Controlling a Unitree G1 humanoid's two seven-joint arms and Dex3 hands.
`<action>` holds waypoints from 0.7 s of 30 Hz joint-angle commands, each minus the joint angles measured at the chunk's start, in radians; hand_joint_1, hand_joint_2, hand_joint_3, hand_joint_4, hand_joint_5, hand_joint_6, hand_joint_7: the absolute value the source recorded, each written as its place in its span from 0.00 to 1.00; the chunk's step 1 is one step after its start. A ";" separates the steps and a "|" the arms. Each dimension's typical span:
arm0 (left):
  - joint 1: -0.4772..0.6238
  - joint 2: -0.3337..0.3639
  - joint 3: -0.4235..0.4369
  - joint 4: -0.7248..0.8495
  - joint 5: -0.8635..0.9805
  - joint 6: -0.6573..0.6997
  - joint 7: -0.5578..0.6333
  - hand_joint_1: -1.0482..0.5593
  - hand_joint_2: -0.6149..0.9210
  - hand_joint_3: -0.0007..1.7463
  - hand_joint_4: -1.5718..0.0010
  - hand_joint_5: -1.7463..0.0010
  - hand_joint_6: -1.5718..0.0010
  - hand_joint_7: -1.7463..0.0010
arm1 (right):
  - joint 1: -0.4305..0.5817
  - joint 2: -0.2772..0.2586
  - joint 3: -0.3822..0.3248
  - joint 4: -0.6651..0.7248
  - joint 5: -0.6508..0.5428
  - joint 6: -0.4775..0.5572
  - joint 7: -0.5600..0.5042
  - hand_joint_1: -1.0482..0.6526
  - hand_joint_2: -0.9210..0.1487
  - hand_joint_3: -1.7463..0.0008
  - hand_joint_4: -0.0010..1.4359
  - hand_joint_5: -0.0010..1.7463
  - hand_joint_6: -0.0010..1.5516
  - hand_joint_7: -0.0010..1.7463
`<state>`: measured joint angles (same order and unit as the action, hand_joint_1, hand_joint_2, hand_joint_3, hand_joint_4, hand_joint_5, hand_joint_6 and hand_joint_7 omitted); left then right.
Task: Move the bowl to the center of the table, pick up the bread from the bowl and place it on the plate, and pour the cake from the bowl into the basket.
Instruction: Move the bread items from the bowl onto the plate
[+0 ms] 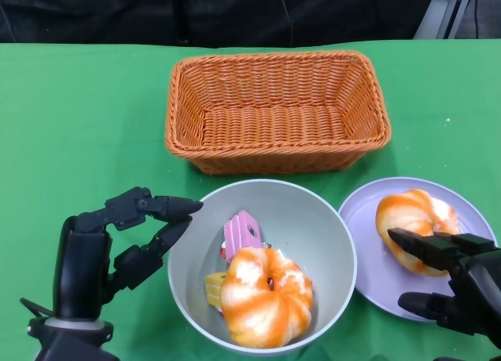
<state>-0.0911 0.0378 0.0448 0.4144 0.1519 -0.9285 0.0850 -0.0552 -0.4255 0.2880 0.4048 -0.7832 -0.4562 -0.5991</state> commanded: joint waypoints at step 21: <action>0.012 0.017 0.003 -0.001 -0.007 -0.010 -0.001 0.51 1.00 0.12 0.49 0.39 0.36 0.70 | -0.065 0.004 0.007 0.142 -0.017 -0.152 -0.232 0.57 0.08 0.81 0.75 0.33 0.80 0.02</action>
<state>-0.0869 0.0386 0.0430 0.4144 0.1498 -0.9286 0.0849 -0.1136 -0.4052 0.2950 0.5360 -0.8032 -0.5974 -0.8171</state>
